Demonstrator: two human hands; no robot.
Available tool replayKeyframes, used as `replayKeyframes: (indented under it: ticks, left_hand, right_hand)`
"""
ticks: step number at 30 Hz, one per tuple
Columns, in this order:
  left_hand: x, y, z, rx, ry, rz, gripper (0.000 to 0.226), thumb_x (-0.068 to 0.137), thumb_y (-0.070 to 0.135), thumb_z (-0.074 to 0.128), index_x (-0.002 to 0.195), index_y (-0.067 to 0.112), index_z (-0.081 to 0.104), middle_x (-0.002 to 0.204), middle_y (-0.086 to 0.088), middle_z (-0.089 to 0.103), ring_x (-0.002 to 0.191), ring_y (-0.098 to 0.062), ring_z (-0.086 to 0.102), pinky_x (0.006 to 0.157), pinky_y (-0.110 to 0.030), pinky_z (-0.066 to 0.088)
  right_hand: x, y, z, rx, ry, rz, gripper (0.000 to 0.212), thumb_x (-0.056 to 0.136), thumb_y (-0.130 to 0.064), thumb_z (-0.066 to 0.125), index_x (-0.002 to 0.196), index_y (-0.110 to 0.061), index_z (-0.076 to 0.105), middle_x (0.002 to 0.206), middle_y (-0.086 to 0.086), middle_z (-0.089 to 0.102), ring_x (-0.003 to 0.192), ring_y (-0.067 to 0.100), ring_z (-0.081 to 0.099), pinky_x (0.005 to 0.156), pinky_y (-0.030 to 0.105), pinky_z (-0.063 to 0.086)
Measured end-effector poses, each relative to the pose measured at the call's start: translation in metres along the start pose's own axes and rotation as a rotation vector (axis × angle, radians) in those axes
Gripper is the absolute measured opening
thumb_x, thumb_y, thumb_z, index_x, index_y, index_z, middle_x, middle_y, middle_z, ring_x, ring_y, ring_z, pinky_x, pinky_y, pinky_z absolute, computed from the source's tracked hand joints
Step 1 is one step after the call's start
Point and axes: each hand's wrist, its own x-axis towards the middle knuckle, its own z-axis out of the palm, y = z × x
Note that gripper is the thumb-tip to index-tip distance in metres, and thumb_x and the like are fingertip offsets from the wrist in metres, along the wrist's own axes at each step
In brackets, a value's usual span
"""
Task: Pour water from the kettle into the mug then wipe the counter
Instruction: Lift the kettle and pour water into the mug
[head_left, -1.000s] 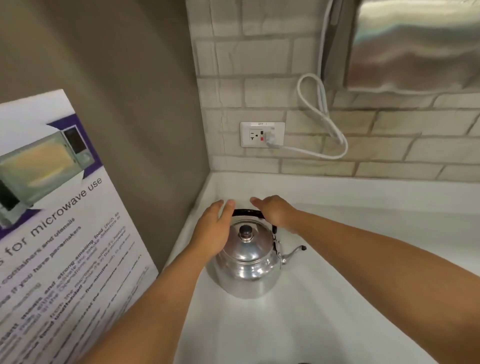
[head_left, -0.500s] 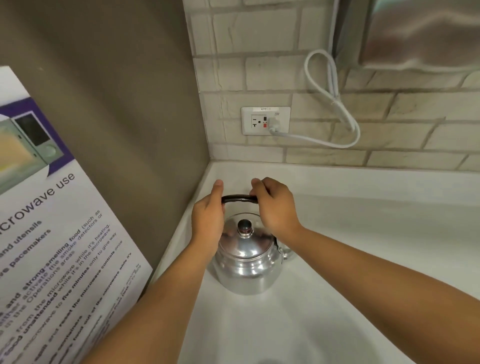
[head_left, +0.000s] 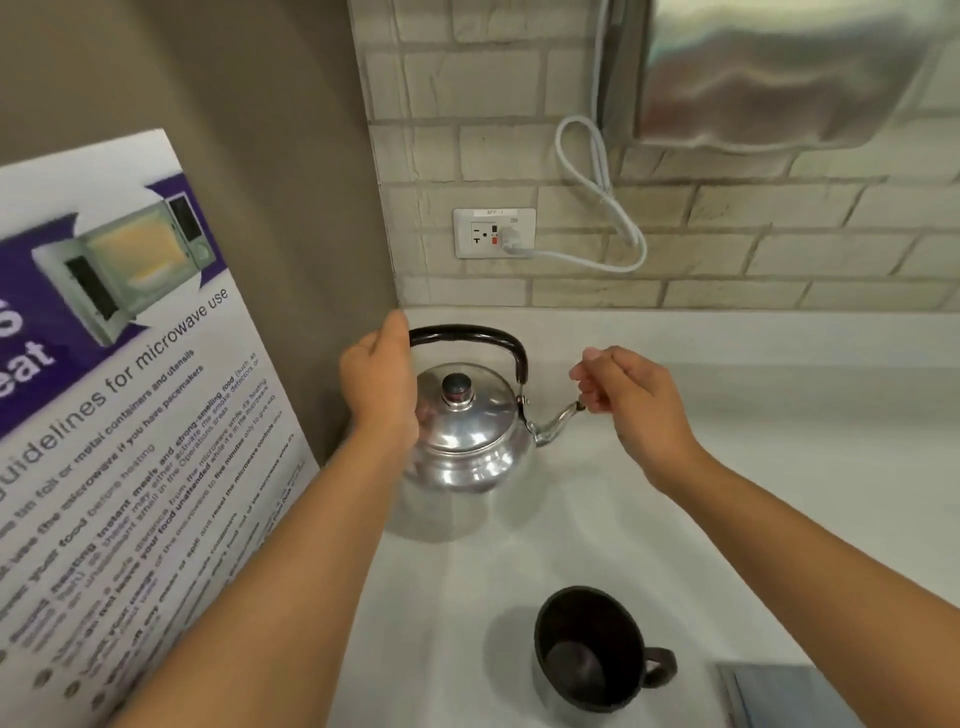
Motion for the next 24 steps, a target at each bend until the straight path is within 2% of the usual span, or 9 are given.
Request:
replayKeyframes:
  ticks: [4,7,10,12,14,16,20,24]
  left_hand:
    - [-0.024,0.022,-0.019,-0.014,0.018,0.038,0.036,0.076,0.023,0.055,0.049,0.023,0.030,0.048,0.006,0.026,0.046,-0.012,0.023,0.046,-0.028,0.020]
    - [-0.042,0.031,-0.036,-0.003,0.008,0.064,0.039,0.076,0.022,0.055,0.049,0.023,0.027,0.042,0.011,0.023,0.040,-0.009,0.019,0.039,-0.022,0.016]
    - [-0.060,0.036,-0.054,0.025,-0.004,0.074,0.037,0.074,0.025,0.054,0.050,0.024,0.026,0.045,0.008,0.022,0.042,-0.011,0.018,0.040,-0.023,0.015]
    - [-0.068,0.040,-0.064,0.047,0.004,0.076,0.035,0.073,0.027,0.053,0.051,0.023,0.026,0.047,0.006,0.022,0.045,-0.012,0.020,0.042,-0.025,0.017]
    - [-0.076,0.043,-0.074,0.058,0.005,0.081,0.037,0.074,0.028,0.053,0.050,0.023,0.026,0.047,0.006,0.022,0.043,-0.011,0.019,0.039,-0.024,0.016]
    - [-0.083,0.044,-0.081,0.065,-0.003,0.087,0.038,0.075,0.027,0.053,0.049,0.022,0.025,0.048,0.005,0.022,0.043,-0.012,0.019,0.040,-0.025,0.016]
    - [-0.096,0.045,-0.091,0.044,-0.027,0.078,0.039,0.074,0.025,0.053,0.048,0.023,0.024,0.048,0.005,0.022,0.044,-0.011,0.019,0.045,-0.028,0.017]
    - [-0.105,0.042,-0.095,0.020,-0.067,0.064,0.045,0.074,0.024,0.053,0.040,0.024,0.023,0.043,0.008,0.021,0.041,-0.010,0.017,0.043,-0.026,0.016]
  right_hand:
    - [-0.065,0.016,-0.034,-0.108,-0.040,0.099,0.030,0.094,-0.025,0.054,0.071,-0.014,0.069,0.060,-0.010,0.064,0.060,0.007,0.057,0.063,0.020,0.048]
    - [-0.114,0.032,-0.045,-0.127,0.016,0.170,0.032,0.094,-0.028,0.053,0.070,-0.013,0.067,0.063,-0.009,0.063,0.064,0.009,0.057,0.068,0.025,0.048]
    - [-0.155,0.048,-0.044,-0.124,0.101,0.233,0.038,0.095,-0.031,0.051,0.066,-0.006,0.057,0.065,0.000,0.057,0.065,0.013,0.053,0.072,0.030,0.044]
    - [-0.177,0.058,-0.037,-0.142,0.163,0.273,0.040,0.094,-0.034,0.051,0.064,-0.008,0.049,0.061,-0.001,0.052,0.061,0.011,0.052,0.068,0.031,0.041]
    - [-0.191,0.066,-0.026,-0.122,0.203,0.300,0.039,0.094,-0.035,0.050,0.063,-0.013,0.044,0.054,-0.007,0.047,0.052,0.006,0.046,0.060,0.024,0.039]
    - [-0.199,0.072,-0.014,-0.070,0.244,0.296,0.039,0.095,-0.033,0.049,0.062,-0.014,0.039,0.052,-0.007,0.040,0.050,0.009,0.040,0.055,0.021,0.038]
    - [-0.201,0.077,-0.007,-0.026,0.316,0.298,0.037,0.093,-0.032,0.048,0.062,-0.013,0.040,0.061,0.005,0.035,0.056,0.014,0.035,0.059,0.031,0.034]
    - [-0.198,0.078,-0.025,-0.052,0.334,0.276,0.042,0.090,-0.031,0.049,0.053,-0.024,0.031,0.051,-0.007,0.031,0.049,0.010,0.030,0.054,0.030,0.029]
